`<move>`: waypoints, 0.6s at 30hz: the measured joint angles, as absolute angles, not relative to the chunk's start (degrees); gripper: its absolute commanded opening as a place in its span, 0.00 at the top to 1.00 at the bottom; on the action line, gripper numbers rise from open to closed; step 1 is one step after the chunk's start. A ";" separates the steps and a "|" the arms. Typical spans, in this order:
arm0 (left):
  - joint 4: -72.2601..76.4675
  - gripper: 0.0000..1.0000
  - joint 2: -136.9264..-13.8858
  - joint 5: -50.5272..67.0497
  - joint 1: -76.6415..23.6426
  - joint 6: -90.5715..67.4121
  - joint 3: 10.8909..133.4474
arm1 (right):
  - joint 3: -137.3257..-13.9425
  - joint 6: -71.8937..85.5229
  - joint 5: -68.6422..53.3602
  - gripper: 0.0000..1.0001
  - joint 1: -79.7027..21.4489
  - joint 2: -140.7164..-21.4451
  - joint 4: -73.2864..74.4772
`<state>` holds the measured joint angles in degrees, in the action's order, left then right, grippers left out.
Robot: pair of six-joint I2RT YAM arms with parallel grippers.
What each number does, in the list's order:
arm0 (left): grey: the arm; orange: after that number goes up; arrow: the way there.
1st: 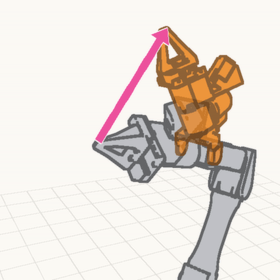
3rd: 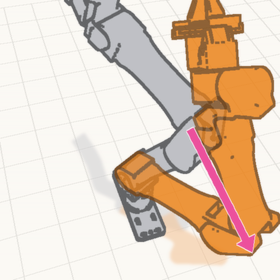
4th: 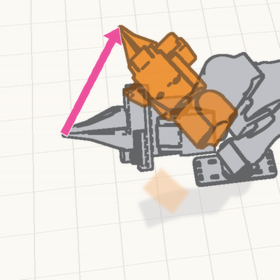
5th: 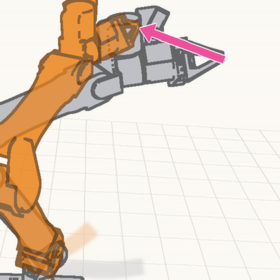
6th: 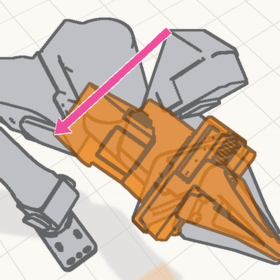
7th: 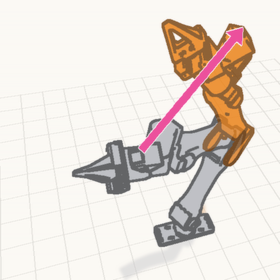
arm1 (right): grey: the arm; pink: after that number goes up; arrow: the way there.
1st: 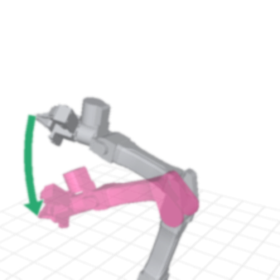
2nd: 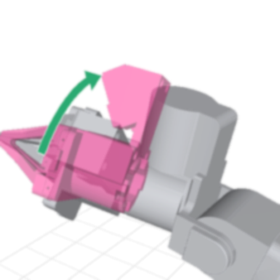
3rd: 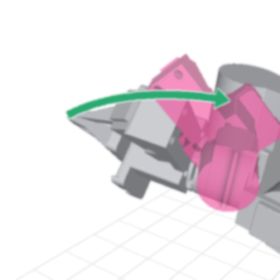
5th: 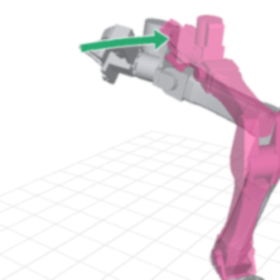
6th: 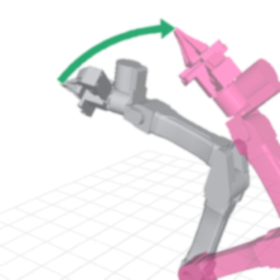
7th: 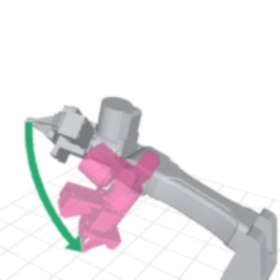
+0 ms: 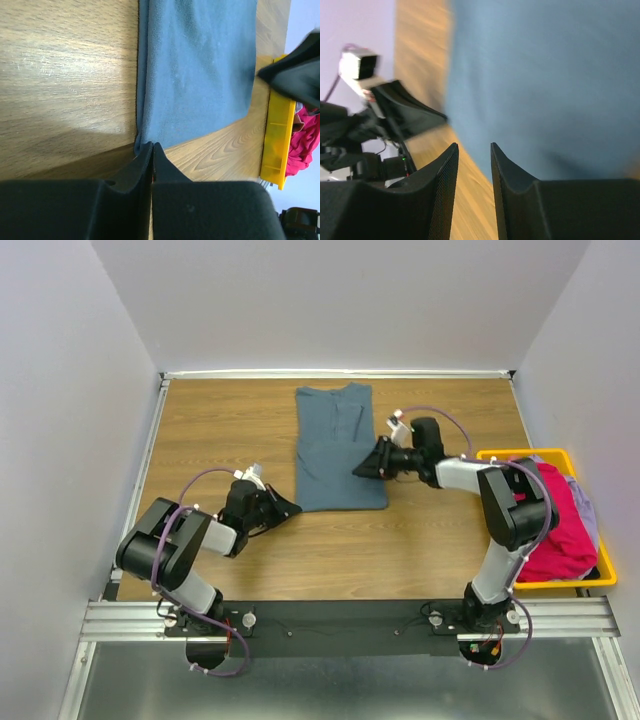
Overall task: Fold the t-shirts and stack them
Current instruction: Fold the tshirt
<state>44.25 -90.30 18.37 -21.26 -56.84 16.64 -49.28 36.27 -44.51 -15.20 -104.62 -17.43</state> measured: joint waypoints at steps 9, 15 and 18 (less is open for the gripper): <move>39.77 0.92 -86.59 17.34 -21.82 -55.16 18.17 | -76.75 36.03 -43.92 0.60 -25.30 -117.32 -16.62; 37.12 0.92 -87.24 17.15 -23.20 -54.57 20.60 | -90.85 37.06 -44.18 0.60 -28.03 -130.91 -15.44; 35.81 0.92 -87.24 17.06 -23.92 -54.15 21.89 | -95.90 38.00 -44.27 0.60 -28.82 -135.76 -14.81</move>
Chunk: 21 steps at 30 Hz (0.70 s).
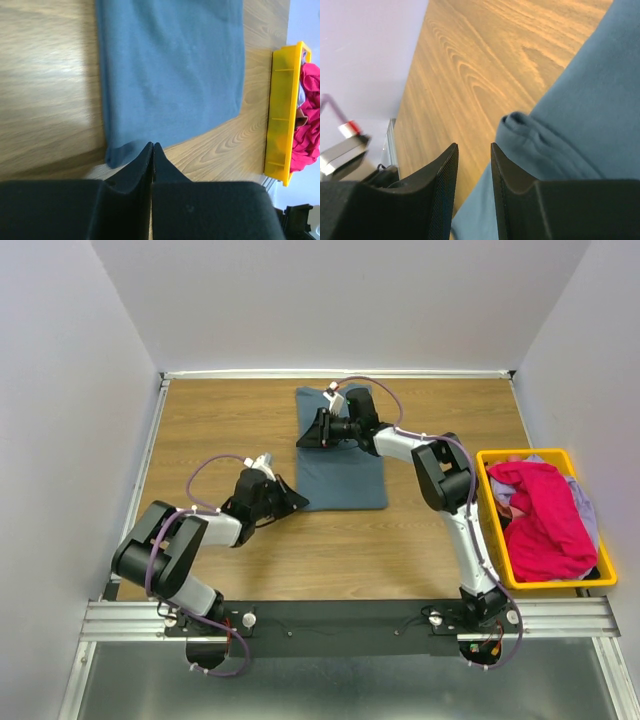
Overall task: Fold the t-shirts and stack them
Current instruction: Fold the tshirt
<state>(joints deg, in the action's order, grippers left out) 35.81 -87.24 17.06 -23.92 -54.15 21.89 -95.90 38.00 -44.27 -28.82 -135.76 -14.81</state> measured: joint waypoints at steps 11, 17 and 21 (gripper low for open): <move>31.83 1.00 -95.64 17.17 -24.88 -53.01 29.82 | -106.37 41.19 -44.62 0.60 -29.32 -145.51 -13.85; 35.46 1.00 -95.81 18.33 -24.86 -56.01 26.92 | -107.13 42.65 -44.38 0.60 -28.86 -147.02 -13.76; 37.67 1.00 -93.84 18.76 -24.86 -57.56 23.11 | -107.13 43.57 -44.25 0.60 -28.25 -147.11 -13.76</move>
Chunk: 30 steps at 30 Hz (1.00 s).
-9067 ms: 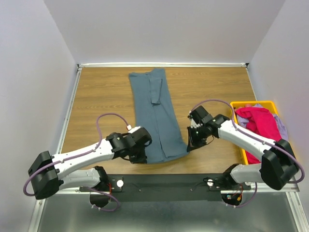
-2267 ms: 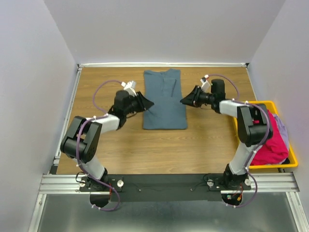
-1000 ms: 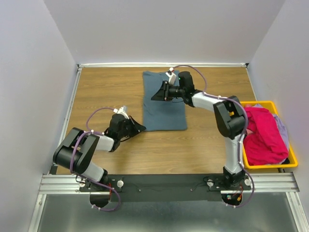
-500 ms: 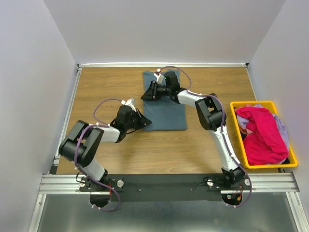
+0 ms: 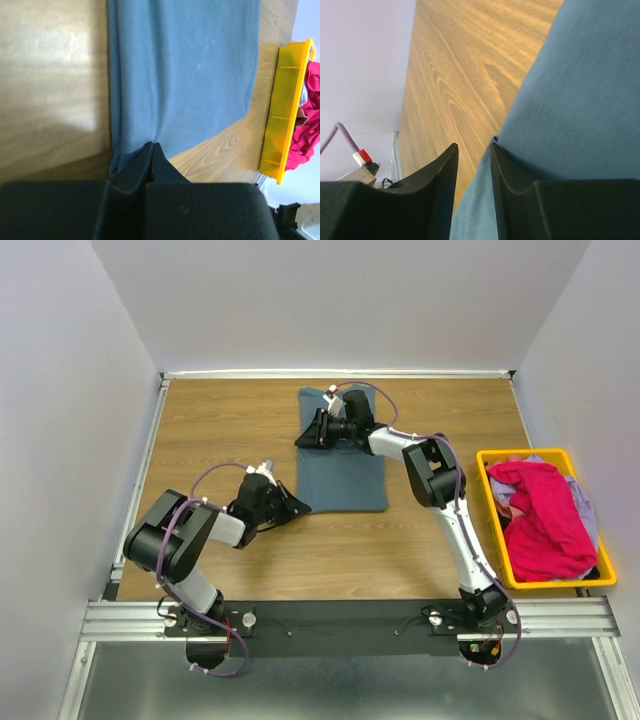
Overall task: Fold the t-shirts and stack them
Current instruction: Fold the tshirt
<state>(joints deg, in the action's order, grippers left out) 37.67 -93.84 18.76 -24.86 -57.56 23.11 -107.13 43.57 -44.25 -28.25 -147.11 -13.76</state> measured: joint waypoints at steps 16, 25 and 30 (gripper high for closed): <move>18.57 0.49 -80.64 16.08 -25.15 -53.98 26.26 | -97.45 37.36 -40.10 0.45 -24.05 -135.04 -6.81; 3.92 0.02 -65.87 4.27 -25.26 -48.27 35.59 | -74.43 28.77 -21.87 0.32 -24.32 -99.55 8.19; -3.75 0.02 -67.07 0.27 -25.28 -44.99 35.29 | -63.48 28.23 -12.75 0.31 -24.32 -91.13 17.74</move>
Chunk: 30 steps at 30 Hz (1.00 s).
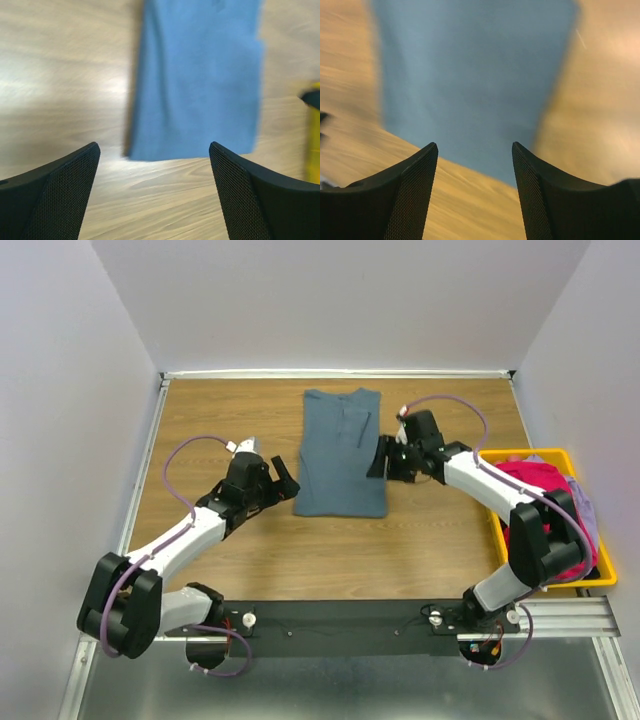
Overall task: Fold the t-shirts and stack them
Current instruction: Fold the tshirt
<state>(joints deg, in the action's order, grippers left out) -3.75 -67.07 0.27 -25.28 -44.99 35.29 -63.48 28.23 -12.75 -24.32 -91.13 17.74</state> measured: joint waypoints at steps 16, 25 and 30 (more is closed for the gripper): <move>-11.79 0.14 -78.06 -1.54 -27.33 -39.53 38.74 | -56.27 31.27 -3.60 0.41 -28.58 -94.45 29.28; -13.04 0.19 -81.91 -1.78 -27.90 -36.88 42.28 | -59.46 33.89 0.91 0.47 -32.01 -98.91 30.06; -13.80 0.19 -82.72 -2.39 -27.99 -35.48 43.35 | -59.94 35.05 4.10 0.48 -33.67 -99.50 30.57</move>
<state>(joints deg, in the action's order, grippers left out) -13.80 -82.72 -2.39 -27.99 -35.48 43.35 -59.94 35.05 4.10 -33.67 -99.50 30.57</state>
